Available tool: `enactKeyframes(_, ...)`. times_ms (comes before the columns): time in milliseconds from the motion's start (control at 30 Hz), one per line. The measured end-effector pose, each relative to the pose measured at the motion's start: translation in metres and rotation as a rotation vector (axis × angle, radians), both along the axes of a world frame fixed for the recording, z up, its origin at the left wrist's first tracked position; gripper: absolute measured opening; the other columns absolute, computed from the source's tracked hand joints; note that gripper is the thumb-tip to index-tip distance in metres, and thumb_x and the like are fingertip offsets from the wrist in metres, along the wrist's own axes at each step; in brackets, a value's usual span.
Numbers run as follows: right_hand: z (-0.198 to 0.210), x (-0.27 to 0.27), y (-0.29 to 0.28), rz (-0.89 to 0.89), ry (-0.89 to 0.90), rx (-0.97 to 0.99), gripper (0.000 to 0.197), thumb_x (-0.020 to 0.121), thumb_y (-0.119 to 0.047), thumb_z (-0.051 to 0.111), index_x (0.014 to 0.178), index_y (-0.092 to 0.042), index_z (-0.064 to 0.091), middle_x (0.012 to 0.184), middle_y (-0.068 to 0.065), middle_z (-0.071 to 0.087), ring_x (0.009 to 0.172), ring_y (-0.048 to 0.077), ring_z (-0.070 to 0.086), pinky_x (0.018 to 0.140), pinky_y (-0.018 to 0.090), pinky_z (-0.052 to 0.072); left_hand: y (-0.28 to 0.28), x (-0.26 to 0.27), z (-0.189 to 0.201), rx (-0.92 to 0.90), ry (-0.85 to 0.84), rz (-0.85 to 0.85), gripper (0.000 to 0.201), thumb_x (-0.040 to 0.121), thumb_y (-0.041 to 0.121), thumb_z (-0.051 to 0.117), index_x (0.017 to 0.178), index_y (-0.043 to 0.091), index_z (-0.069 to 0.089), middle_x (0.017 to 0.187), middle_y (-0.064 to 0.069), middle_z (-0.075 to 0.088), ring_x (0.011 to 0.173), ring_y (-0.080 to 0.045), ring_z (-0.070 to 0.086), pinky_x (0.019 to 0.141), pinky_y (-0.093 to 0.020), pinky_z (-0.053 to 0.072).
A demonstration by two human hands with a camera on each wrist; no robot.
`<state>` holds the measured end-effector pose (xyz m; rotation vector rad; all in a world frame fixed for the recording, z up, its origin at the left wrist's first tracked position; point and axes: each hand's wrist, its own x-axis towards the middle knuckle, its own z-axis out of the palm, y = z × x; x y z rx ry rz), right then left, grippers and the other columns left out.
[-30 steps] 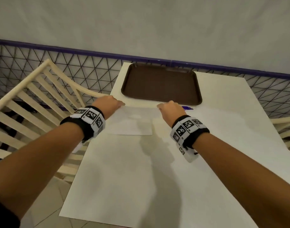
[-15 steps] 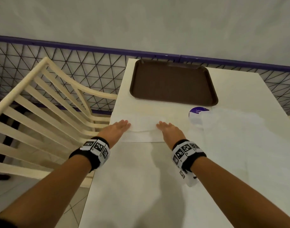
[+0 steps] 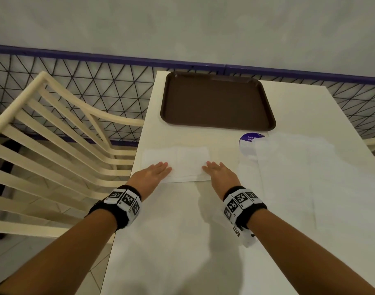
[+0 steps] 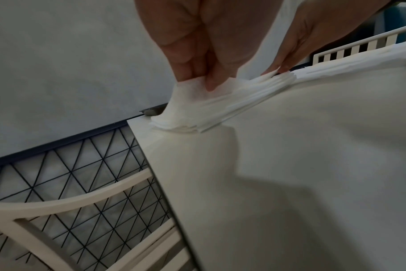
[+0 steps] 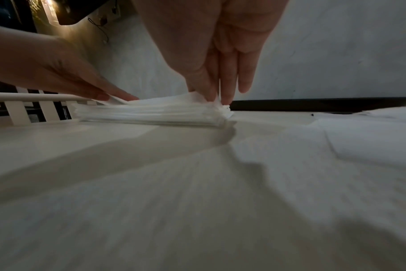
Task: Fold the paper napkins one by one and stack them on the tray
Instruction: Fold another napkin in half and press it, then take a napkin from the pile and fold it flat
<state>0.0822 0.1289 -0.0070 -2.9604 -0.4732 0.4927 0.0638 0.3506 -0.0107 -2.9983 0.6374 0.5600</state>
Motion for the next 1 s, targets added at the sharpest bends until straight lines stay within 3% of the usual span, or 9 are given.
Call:
enactKeyframes(200,-0.018,-0.001,-0.008,0.086,0.052,-0.025,0.052,0.095,0.001,0.028,0.145,-0.013,0.027,0.152,0.003,0.026,0.136,0.022,0.03,0.116,0.032,0.019,-0.004,-0.004,-0.011,0.09,0.044,-0.024,0.063,0.096,-0.002,0.025,0.15,0.022,0.003,0.158,0.0,-0.002,0.146,-0.017,0.004,0.114,-0.026,0.021)
enactKeyframes(300,-0.012,-0.005,-0.019,0.113,0.051,-0.025,0.047,0.1,-0.015,0.027,0.147,-0.012,0.022,0.156,0.003,0.019,0.143,0.02,0.019,0.118,0.034,0.012,-0.011,-0.004,-0.01,0.055,-0.022,0.025,0.049,0.098,0.016,0.033,0.146,0.014,0.027,0.154,-0.006,0.021,0.14,-0.023,0.026,0.112,-0.03,0.025)
enactKeyframes(367,-0.007,-0.009,-0.036,0.043,0.022,0.003,0.048,0.101,-0.02,0.027,0.148,-0.012,0.02,0.156,0.003,0.018,0.145,0.019,0.016,0.119,0.034,0.01,-0.02,-0.003,-0.005,-0.065,-0.157,0.068,0.04,0.09,0.02,0.043,0.125,0.005,0.058,0.13,-0.014,0.056,0.118,-0.03,0.054,0.1,-0.037,0.041)
enactKeyframes(433,-0.004,-0.015,-0.064,-0.061,0.017,0.02,0.049,0.101,-0.022,0.028,0.148,-0.012,0.019,0.157,0.003,0.017,0.145,0.018,0.014,0.119,0.032,0.009,-0.033,0.0,-0.002,-0.091,-0.257,0.051,0.034,0.077,0.024,0.052,0.093,0.004,0.074,0.096,-0.015,0.072,0.089,-0.033,0.068,0.082,-0.043,0.053)
enactKeyframes(600,0.003,-0.057,-0.168,-0.414,0.008,0.027,0.05,0.099,-0.021,0.036,0.147,-0.015,0.024,0.156,0.003,0.02,0.144,0.018,0.019,0.117,0.028,0.014,-0.1,0.005,0.008,-0.179,-0.336,-0.104,0.036,0.072,0.027,0.043,0.077,0.009,0.074,0.075,-0.007,0.071,0.071,-0.028,0.069,0.065,-0.038,0.056)
enactKeyframes(700,0.001,-0.091,-0.226,-0.602,0.054,0.027,0.054,0.096,-0.025,0.044,0.146,-0.016,0.026,0.155,0.004,0.022,0.143,0.019,0.021,0.116,0.029,0.019,-0.149,0.002,0.01,-0.254,-0.253,-0.205,0.013,0.068,0.008,0.07,0.081,0.008,0.074,0.078,-0.008,0.071,0.075,-0.029,0.068,0.066,-0.037,0.054)
enactKeyframes(833,-0.001,-0.124,-0.278,-0.718,0.202,0.104,0.063,0.092,-0.035,0.053,0.146,-0.016,0.026,0.154,0.003,0.025,0.142,0.019,0.026,0.115,0.03,0.023,-0.22,-0.01,0.01,-0.307,-0.213,-0.375,0.031,0.041,0.013,0.088,0.067,0.019,0.073,0.064,0.006,0.067,0.057,-0.014,0.066,0.049,-0.02,0.05)
enactKeyframes(933,-0.002,-0.125,-0.291,-0.744,0.185,0.169,0.054,0.096,-0.033,0.047,0.144,-0.015,0.031,0.15,0.004,0.034,0.138,0.021,0.032,0.112,0.028,0.024,-0.258,-0.019,0.008,-0.372,-0.128,-0.341,0.018,0.067,0.01,0.076,0.085,0.012,0.074,0.082,-0.004,0.07,0.078,-0.023,0.067,0.065,-0.031,0.052)
enactKeyframes(1000,-0.004,-0.119,-0.297,-0.729,0.144,0.168,0.047,0.098,-0.029,0.042,0.143,-0.015,0.034,0.147,0.006,0.038,0.135,0.022,0.036,0.11,0.028,0.026,-0.277,-0.023,0.009,-0.381,-0.112,-0.37,0.016,0.07,0.006,0.071,0.086,0.009,0.073,0.082,-0.007,0.07,0.078,-0.027,0.067,0.063,-0.036,0.052)
